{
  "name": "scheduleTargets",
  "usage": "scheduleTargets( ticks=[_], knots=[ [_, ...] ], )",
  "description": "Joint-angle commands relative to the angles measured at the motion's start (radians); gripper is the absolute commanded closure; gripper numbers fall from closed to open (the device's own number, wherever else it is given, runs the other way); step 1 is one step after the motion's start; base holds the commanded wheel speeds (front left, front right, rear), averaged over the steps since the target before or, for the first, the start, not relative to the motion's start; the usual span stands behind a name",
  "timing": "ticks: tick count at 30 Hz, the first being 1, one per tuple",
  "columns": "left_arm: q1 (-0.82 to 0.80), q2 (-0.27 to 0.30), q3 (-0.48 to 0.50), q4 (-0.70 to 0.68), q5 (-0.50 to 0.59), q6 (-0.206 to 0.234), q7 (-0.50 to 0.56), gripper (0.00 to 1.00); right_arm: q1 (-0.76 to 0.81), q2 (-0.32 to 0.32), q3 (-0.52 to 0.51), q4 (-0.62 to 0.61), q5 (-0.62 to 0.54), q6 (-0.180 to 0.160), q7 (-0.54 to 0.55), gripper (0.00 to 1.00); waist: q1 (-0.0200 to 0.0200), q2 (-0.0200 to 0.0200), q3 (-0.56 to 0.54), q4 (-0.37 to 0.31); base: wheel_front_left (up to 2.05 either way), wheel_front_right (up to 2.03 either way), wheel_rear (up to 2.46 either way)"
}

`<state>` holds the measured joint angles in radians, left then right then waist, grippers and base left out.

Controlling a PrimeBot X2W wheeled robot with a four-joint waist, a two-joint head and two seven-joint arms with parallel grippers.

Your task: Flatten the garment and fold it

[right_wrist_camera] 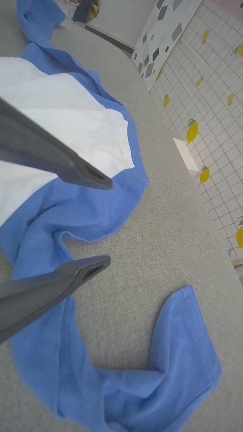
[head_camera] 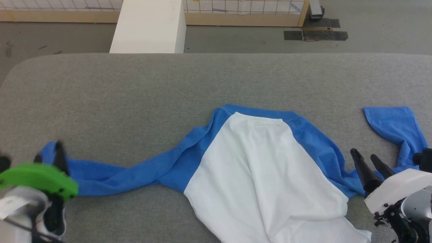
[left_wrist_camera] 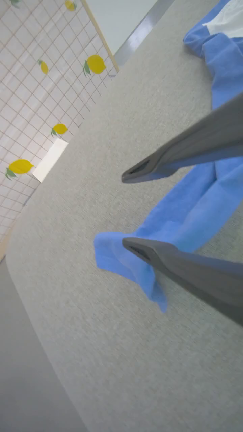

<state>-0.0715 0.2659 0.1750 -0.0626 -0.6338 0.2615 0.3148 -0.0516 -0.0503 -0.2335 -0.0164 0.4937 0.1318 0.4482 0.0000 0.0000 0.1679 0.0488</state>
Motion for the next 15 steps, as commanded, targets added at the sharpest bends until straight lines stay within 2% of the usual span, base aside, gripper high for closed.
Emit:
scheduleTargets(
  ticks=[1,5,9,13,15],
  knots=[
    [-0.043,0.037,-0.054,-0.038,0.049,-0.034,0.007,0.00,0.015,0.000,-0.002,0.004,0.006,-0.001,-0.005,0.00,0.0000,0.0000,-0.004,-0.005,0.00,0.00,0.00],
    [-0.097,0.081,-0.248,-0.109,0.143,-0.118,0.096,0.00,0.020,0.000,0.001,0.014,0.014,-0.001,-0.008,0.00,0.0000,0.0000,-0.005,-0.014,0.00,0.00,0.00],
    [-0.140,0.075,-0.441,-0.098,0.184,-0.205,0.221,0.00,0.016,0.000,0.010,0.026,0.023,-0.001,-0.012,0.00,0.0000,0.0000,0.000,-0.027,0.00,0.00,0.00],
    [-0.147,0.070,-0.549,-0.038,0.195,-0.243,0.341,0.00,0.008,0.000,0.020,0.035,0.027,-0.001,-0.019,0.00,0.0000,0.0000,0.008,-0.041,0.00,0.00,0.00],
    [-0.156,0.072,-0.564,-0.021,0.210,-0.239,0.359,0.00,0.004,0.000,0.024,0.042,0.028,-0.001,-0.021,0.00,0.0000,0.0000,0.012,-0.048,0.00,0.00,0.00]
  ],
)
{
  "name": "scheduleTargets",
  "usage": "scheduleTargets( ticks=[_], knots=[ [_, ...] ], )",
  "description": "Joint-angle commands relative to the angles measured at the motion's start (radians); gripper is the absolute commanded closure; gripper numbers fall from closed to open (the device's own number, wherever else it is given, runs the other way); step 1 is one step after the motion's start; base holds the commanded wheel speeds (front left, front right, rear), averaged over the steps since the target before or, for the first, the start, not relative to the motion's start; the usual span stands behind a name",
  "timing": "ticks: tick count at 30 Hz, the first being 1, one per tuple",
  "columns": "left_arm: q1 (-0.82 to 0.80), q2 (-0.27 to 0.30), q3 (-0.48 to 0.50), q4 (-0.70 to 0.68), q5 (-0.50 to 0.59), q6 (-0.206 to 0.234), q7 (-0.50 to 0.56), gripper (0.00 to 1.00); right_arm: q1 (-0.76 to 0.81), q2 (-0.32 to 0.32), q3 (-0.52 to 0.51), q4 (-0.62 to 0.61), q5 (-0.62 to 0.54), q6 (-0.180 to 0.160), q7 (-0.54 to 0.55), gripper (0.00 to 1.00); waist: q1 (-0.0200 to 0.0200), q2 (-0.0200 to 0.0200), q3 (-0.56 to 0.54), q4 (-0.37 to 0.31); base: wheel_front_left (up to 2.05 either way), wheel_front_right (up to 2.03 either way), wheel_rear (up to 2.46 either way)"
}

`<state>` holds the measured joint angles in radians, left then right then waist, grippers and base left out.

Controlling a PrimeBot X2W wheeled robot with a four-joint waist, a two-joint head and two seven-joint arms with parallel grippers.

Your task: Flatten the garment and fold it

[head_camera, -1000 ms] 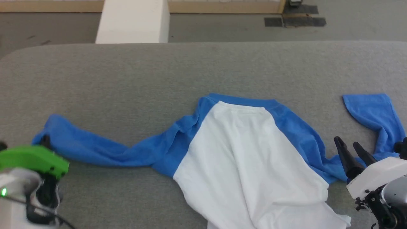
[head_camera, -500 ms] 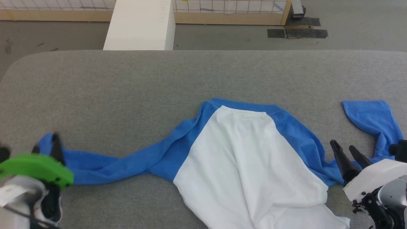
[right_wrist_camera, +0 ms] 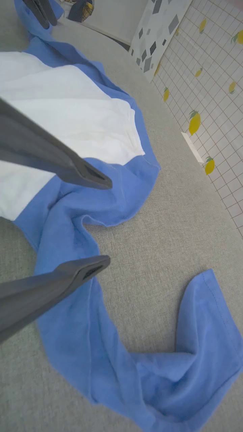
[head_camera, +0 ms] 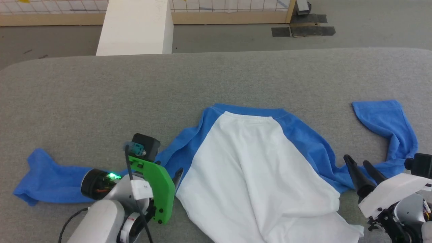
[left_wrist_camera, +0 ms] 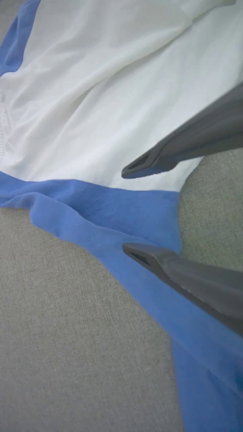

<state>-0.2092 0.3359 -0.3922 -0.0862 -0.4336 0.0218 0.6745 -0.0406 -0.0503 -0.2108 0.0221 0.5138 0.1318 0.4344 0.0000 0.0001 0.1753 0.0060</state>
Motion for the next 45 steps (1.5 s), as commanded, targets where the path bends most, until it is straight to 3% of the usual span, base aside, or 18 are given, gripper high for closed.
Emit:
scheduleTargets(
  ticks=[1,7,8,9,10,11,12,18,26,37,42,43,44,45],
  knots=[
    [-0.020,-0.001,-0.001,0.013,0.010,0.002,0.006,0.00,-0.008,0.000,0.002,0.006,0.008,-0.001,-0.009,0.00,0.0000,-0.0001,0.005,-0.007,0.00,0.00,0.00],
    [-0.044,-0.009,0.004,0.112,0.035,0.028,-0.027,0.00,-0.015,0.000,0.003,0.022,0.010,-0.001,-0.019,0.00,0.0000,-0.0001,0.016,-0.020,0.00,0.00,0.00],
    [-0.050,-0.015,0.009,0.129,0.036,0.034,-0.044,0.05,-0.015,0.000,0.004,0.024,0.010,-0.001,-0.021,0.00,0.0000,-0.0001,0.018,-0.021,0.00,0.00,0.00],
    [-0.055,-0.018,0.012,0.142,0.039,0.038,-0.057,0.16,-0.016,0.000,0.004,0.025,0.011,-0.001,-0.022,0.00,0.0000,-0.0001,0.019,-0.022,0.00,0.00,0.00],
    [-0.059,-0.021,0.014,0.159,0.040,0.041,-0.068,0.35,-0.015,0.000,0.005,0.026,0.011,-0.001,-0.023,0.00,0.0000,-0.0001,0.021,-0.023,0.00,0.00,0.00],
    [-0.063,-0.023,0.015,0.172,0.040,0.041,-0.075,0.60,-0.016,0.000,0.006,0.027,0.011,-0.001,-0.024,0.00,0.0000,-0.0001,0.023,-0.025,0.00,0.00,0.00],
    [-0.067,-0.024,0.016,0.187,0.037,0.039,-0.081,1.00,-0.017,0.000,0.008,0.029,0.012,-0.001,-0.025,0.00,0.0000,-0.0001,0.025,-0.027,0.00,0.00,0.00],
    [-0.089,-0.034,0.051,0.212,-0.003,0.040,-0.106,1.00,-0.018,0.000,0.013,0.037,0.016,-0.001,-0.033,0.00,0.0000,-0.0001,0.031,-0.034,0.00,0.00,0.00],
    [-0.196,0.008,0.128,0.213,-0.014,0.064,-0.115,1.00,-0.029,0.000,0.022,0.032,0.014,-0.001,-0.033,0.00,0.0000,-0.0001,0.066,-0.050,0.00,0.00,0.00],
    [-0.273,0.004,0.238,0.476,-0.097,0.138,-0.077,1.00,-0.057,0.000,0.047,0.027,0.007,-0.001,-0.031,0.00,0.0000,-0.0001,0.130,-0.103,0.00,0.00,0.00],
    [-0.255,-0.006,0.268,0.512,-0.144,0.142,-0.061,0.97,-0.050,0.000,0.041,0.036,0.007,-0.001,-0.036,0.00,0.0000,-0.0001,0.120,-0.097,0.00,0.00,0.00],
    [-0.252,-0.013,0.282,0.502,-0.160,0.140,-0.076,0.14,-0.049,0.000,0.041,0.040,0.007,-0.001,-0.036,0.00,0.0000,-0.0001,0.114,-0.095,0.00,0.00,0.00],
    [-0.247,-0.017,0.294,0.489,-0.171,0.137,-0.090,0.00,-0.050,0.000,0.042,0.043,0.008,-0.001,-0.037,0.00,0.0000,-0.0001,0.107,-0.093,0.00,0.00,0.00],
    [-0.241,-0.018,0.306,0.466,-0.177,0.135,-0.115,0.00,-0.049,0.000,0.042,0.045,0.008,-0.001,-0.039,0.00,0.0000,-0.0001,0.097,-0.090,0.00,0.00,0.00]
  ],
)
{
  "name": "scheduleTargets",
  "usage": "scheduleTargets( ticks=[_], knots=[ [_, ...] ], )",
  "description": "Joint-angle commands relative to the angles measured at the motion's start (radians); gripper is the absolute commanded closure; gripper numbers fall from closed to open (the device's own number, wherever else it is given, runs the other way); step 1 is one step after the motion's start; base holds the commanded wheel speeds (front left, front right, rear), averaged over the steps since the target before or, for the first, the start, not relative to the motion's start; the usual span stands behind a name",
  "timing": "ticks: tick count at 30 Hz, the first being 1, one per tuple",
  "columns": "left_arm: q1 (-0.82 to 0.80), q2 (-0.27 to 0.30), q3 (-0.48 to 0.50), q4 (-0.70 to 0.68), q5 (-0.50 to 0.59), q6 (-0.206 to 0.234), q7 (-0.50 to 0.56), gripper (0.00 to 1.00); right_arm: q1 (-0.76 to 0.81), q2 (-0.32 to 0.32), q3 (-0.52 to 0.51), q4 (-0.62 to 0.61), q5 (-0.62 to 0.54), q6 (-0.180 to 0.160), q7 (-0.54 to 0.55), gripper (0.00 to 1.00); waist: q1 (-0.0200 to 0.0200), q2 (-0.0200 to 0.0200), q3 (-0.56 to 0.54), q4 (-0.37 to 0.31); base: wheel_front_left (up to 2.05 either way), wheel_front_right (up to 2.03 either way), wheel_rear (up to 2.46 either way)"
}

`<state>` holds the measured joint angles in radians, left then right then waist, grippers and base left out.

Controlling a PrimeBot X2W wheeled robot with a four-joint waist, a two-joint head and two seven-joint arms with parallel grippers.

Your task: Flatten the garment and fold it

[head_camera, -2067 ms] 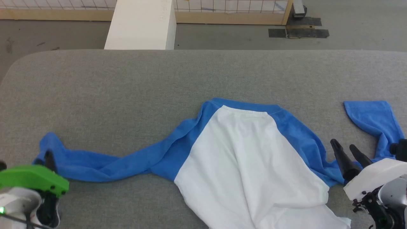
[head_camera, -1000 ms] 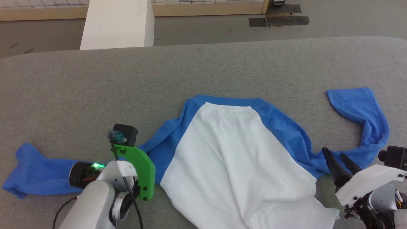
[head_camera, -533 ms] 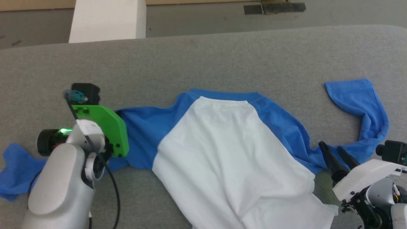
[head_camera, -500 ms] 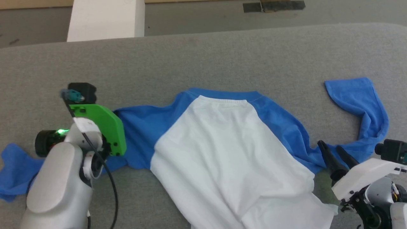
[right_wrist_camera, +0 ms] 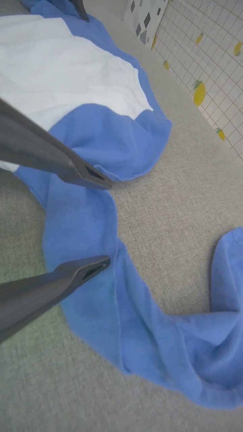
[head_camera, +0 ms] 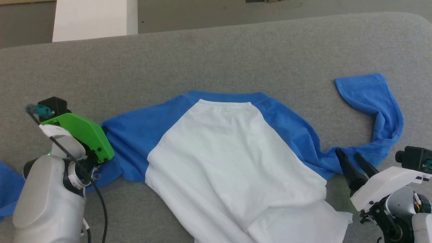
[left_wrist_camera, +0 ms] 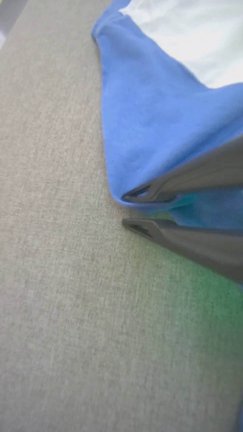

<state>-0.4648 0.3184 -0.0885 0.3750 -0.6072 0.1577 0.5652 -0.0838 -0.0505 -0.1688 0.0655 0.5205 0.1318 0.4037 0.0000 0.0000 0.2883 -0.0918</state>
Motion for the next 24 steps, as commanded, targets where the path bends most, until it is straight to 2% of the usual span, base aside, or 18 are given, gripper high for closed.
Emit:
scheduleTargets(
  ticks=[1,5,8,9,11,14,19,24],
  knots=[
    [0.022,-0.003,0.013,-0.019,-0.009,-0.004,-0.031,0.00,-0.005,0.000,-0.001,0.003,0.001,-0.001,-0.009,0.00,0.0000,0.0000,-0.025,0.010,0.00,0.00,0.00],
    [0.069,0.012,0.037,-0.168,0.027,-0.041,-0.213,0.00,0.003,0.000,-0.002,-0.006,-0.017,-0.001,-0.005,0.00,0.0000,0.0000,-0.067,0.024,0.00,0.00,0.00],
    [0.129,0.031,0.023,-0.280,0.111,-0.080,-0.416,0.00,0.002,0.000,0.007,-0.030,-0.039,-0.001,0.018,0.00,0.0000,0.0000,-0.091,0.030,0.00,0.00,0.00],
    [0.150,0.033,0.019,-0.306,0.140,-0.081,-0.478,0.00,-0.002,0.000,0.011,-0.041,-0.051,-0.001,0.032,0.00,0.0000,0.0000,-0.095,0.031,0.00,0.00,0.00],
    [0.197,0.033,0.006,-0.342,0.191,-0.088,-0.598,0.00,-0.024,0.000,0.012,-0.066,-0.081,-0.001,0.073,0.00,0.0000,0.0000,-0.098,0.034,0.00,0.00,0.00],
    [0.258,0.024,-0.014,-0.354,0.245,-0.086,-0.728,0.00,-0.088,-0.004,0.027,-0.090,-0.191,-0.001,0.202,0.00,0.0000,0.0000,-0.090,0.032,0.00,0.00,0.00],
    [0.282,-0.005,-0.029,-0.347,0.263,-0.079,-0.791,0.00,-0.244,-0.067,0.099,-0.056,-0.341,-0.001,0.453,0.00,0.0000,0.0000,-0.043,0.047,0.00,0.00,0.00],
    [0.248,-0.021,-0.044,-0.329,0.262,-0.085,-0.798,0.00,-0.348,-0.124,0.209,0.036,-0.383,-0.001,0.606,0.00,0.0000,0.0000,0.015,0.083,0.00,0.00,0.00]
  ],
)
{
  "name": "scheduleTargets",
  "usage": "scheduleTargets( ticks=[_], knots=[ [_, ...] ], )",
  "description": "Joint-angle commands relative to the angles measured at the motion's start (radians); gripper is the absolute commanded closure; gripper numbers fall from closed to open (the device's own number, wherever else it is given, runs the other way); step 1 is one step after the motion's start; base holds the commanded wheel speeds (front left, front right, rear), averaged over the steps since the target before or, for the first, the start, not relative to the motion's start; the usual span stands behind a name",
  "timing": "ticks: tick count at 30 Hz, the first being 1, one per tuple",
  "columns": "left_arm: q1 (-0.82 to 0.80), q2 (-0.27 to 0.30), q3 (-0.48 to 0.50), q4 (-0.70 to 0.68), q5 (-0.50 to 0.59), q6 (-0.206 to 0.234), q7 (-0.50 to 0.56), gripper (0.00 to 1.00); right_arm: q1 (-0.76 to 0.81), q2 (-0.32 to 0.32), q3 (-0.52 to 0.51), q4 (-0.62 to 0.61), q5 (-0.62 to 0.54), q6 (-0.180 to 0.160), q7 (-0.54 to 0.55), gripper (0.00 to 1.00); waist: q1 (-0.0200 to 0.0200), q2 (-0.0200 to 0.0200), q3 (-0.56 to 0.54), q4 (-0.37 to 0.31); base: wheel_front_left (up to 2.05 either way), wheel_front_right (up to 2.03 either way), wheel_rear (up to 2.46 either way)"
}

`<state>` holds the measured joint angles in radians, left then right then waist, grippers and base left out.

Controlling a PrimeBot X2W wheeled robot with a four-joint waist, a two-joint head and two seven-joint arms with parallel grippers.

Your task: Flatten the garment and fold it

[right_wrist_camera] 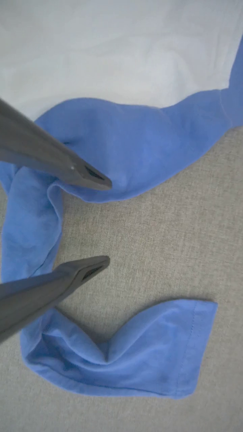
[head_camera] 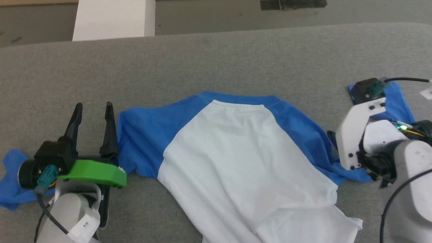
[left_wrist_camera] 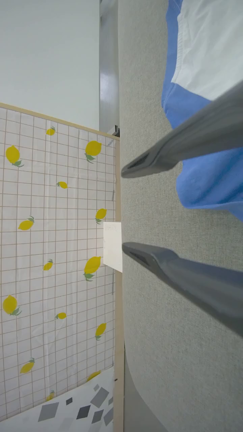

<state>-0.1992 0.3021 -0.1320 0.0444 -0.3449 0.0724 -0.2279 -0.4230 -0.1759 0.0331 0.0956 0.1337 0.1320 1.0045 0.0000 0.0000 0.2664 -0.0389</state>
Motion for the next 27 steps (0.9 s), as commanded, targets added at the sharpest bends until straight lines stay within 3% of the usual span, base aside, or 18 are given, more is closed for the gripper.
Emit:
scheduleTargets(
  ticks=[1,8,9,10,11,16,18,19,20,21,24,27],
  knots=[
    [-0.029,-0.007,-0.004,0.005,-0.002,-0.003,-0.007,0.00,-0.019,-0.008,0.035,0.019,0.008,-0.001,0.025,0.00,0.0000,0.0000,0.049,0.039,0.00,0.00,0.00],
    [-0.069,-0.010,-0.015,0.041,-0.002,-0.013,-0.011,0.00,-0.016,-0.071,0.167,0.071,0.079,-0.001,0.155,0.00,0.0000,0.0000,0.083,0.067,0.00,0.00,0.00],
    [-0.071,-0.009,-0.016,0.049,-0.003,-0.013,-0.012,0.00,-0.014,-0.078,0.172,0.073,0.090,-0.001,0.171,0.20,0.0000,0.0000,0.082,0.067,0.00,0.00,0.00],
    [-0.072,-0.008,-0.015,0.054,-0.004,-0.014,-0.011,0.00,-0.015,-0.081,0.167,0.071,0.099,-0.001,0.171,0.74,0.0000,0.0000,0.080,0.067,0.00,0.00,0.00],
    [-0.075,-0.007,-0.016,0.060,-0.008,-0.014,-0.005,0.00,-0.019,-0.083,0.158,0.064,0.105,-0.001,0.156,1.00,0.0000,0.0000,0.076,0.064,0.00,0.00,0.00],
    [-0.135,0.011,-0.034,0.058,-0.025,-0.037,0.092,0.00,-0.040,-0.076,0.093,0.028,0.107,-0.001,0.066,1.00,0.0000,0.0000,0.060,0.049,0.00,0.00,0.00],
    [-0.183,0.027,-0.061,0.065,-0.036,-0.056,0.209,0.00,-0.048,-0.070,0.072,0.013,0.103,-0.001,0.037,1.00,0.0000,0.0000,0.055,0.041,0.00,0.00,0.00],
    [-0.216,0.029,-0.076,0.073,-0.053,-0.069,0.289,0.00,-0.050,-0.067,0.066,0.008,0.101,-0.001,0.028,1.00,0.0000,0.0000,0.052,0.037,0.00,0.00,0.00],
    [-0.303,0.055,-0.138,0.103,-0.073,-0.101,0.546,0.00,-0.051,-0.061,0.069,-0.002,0.096,-0.001,0.017,1.00,0.0000,0.0000,0.050,0.025,0.00,0.00,0.00],
    [-0.366,0.081,-0.196,0.122,-0.071,-0.135,0.720,0.00,-0.047,-0.056,0.077,-0.006,0.096,-0.001,0.020,1.00,0.0000,0.0000,0.051,0.019,0.00,0.00,0.00],
    [-0.459,0.118,-0.297,0.154,-0.042,-0.173,0.932,0.00,-0.037,-0.049,0.085,-0.014,0.102,-0.001,0.025,1.00,0.0000,0.0000,0.060,0.014,0.00,0.00,0.00],
    [-0.516,0.139,-0.358,0.206,-0.026,-0.185,1.074,0.00,-0.034,-0.041,0.084,-0.022,0.109,-0.001,0.023,1.00,0.0000,0.0000,0.072,0.008,0.00,0.00,0.00]
  ],
)
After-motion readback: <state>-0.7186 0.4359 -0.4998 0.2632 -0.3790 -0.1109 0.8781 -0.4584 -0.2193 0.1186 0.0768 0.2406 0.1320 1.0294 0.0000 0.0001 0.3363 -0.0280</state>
